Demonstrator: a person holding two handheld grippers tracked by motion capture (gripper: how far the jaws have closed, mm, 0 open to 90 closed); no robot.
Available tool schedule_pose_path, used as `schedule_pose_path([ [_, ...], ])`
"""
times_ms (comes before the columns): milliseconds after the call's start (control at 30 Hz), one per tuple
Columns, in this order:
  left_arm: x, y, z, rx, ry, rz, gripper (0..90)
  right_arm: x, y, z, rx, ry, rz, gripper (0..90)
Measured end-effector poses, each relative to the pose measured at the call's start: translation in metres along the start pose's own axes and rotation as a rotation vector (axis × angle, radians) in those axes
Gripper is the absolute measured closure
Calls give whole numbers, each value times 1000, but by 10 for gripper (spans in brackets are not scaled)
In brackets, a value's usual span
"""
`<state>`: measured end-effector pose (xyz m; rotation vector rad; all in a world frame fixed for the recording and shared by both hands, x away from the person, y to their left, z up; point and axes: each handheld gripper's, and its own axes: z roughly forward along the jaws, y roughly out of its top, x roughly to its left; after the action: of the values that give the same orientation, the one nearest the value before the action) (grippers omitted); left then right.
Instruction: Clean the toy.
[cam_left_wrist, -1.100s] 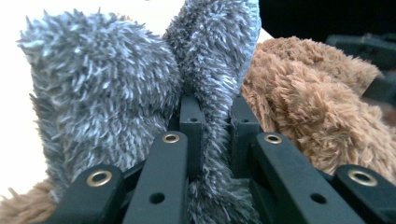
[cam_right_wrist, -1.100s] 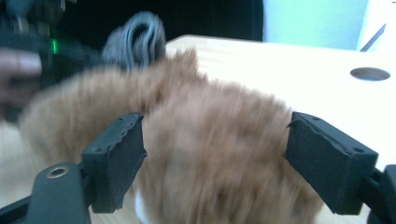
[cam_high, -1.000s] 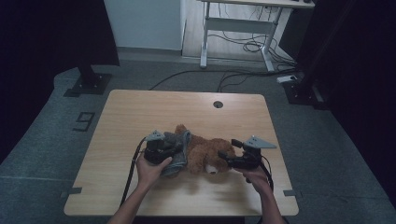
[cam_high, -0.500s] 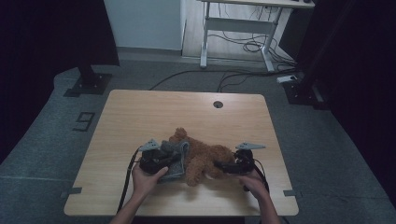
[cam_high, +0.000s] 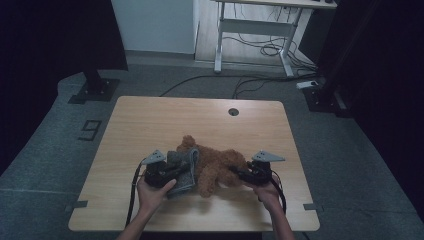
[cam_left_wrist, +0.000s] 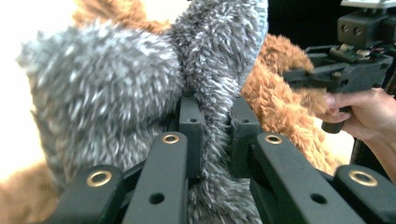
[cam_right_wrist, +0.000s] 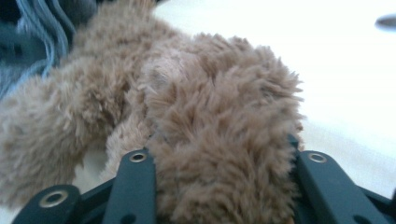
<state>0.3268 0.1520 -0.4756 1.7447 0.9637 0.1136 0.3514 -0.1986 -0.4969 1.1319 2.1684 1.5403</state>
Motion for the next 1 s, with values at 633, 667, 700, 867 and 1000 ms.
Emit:
schedule_pose_path([
  [633, -6, 8, 8, 26, -26, -14, 781, -14, -30, -2, -127, -68, -112, 511],
  [667, -11, 13, 5, 17, -26, -2, 781, -13, -32, -2, -128, -66, -112, 510],
  [700, -17, 18, 3, 9, -29, 11, 781, -13, -33, -3, -129, -65, -115, 511],
  [867, -50, 52, 17, 11, -40, 99, 780, -9, -37, -4, -139, -70, -121, 504],
  [1000, -78, 73, 59, 65, -71, 146, 778, -7, -37, -7, -132, -61, -138, 480],
])
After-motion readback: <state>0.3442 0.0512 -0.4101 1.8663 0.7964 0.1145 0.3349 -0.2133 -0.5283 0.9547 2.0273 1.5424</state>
